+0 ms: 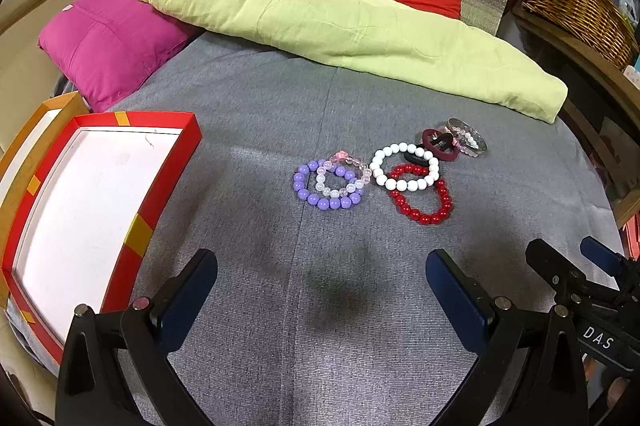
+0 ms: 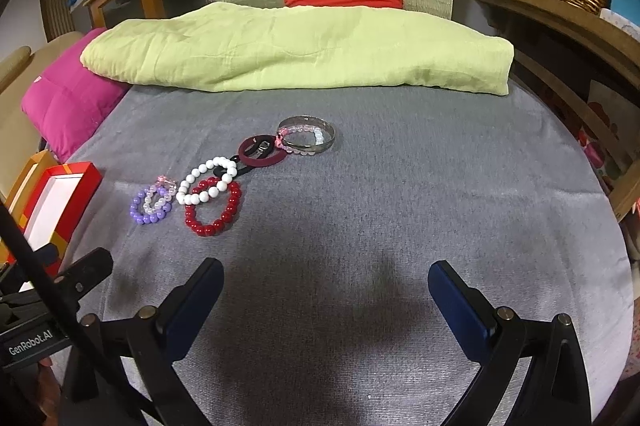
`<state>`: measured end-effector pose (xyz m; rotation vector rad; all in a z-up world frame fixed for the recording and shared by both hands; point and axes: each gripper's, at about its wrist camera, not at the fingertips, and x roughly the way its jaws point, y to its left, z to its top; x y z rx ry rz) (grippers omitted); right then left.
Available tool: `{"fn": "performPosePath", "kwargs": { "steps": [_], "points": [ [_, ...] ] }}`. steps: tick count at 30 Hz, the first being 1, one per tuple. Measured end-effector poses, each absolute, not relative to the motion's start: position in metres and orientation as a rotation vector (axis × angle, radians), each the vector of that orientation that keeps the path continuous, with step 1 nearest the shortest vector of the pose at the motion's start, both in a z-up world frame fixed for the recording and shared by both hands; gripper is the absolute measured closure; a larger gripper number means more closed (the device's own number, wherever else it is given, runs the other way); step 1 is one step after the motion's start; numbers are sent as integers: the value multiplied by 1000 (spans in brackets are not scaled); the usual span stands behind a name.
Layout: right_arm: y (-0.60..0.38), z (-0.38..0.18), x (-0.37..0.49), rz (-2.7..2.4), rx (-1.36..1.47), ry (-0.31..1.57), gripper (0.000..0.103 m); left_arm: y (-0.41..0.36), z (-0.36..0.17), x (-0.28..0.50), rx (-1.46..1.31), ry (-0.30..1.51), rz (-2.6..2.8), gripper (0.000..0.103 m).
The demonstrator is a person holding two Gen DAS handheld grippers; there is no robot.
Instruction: Organize jewelry
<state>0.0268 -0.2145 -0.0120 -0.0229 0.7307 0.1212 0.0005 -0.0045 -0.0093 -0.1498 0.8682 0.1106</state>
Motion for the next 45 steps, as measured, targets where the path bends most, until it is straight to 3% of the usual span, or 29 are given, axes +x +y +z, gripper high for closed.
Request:
{"fn": "performPosePath", "kwargs": {
  "steps": [15,21,28,32,37,41,45],
  "points": [
    [-210,-17,27,153,-27,759,2,-3,-15,0,-133,852,127,0],
    [-212,-26,34,158,20,815,15,7,-34,3,-140,859,151,0],
    [-218,-29,42,171,64,836,41,3,-23,7,-149,826,118,0],
    [-229,-23,48,181,130,838,50,11,-25,12,-198,852,111,0],
    [-241,-20,82,190,253,878,53,14,-23,14,-237,858,98,0],
    [-246,-21,126,178,341,927,63,15,-21,16,-242,853,92,0],
    [-249,-16,164,157,390,946,65,17,-21,19,-254,856,81,0]
  ]
}}
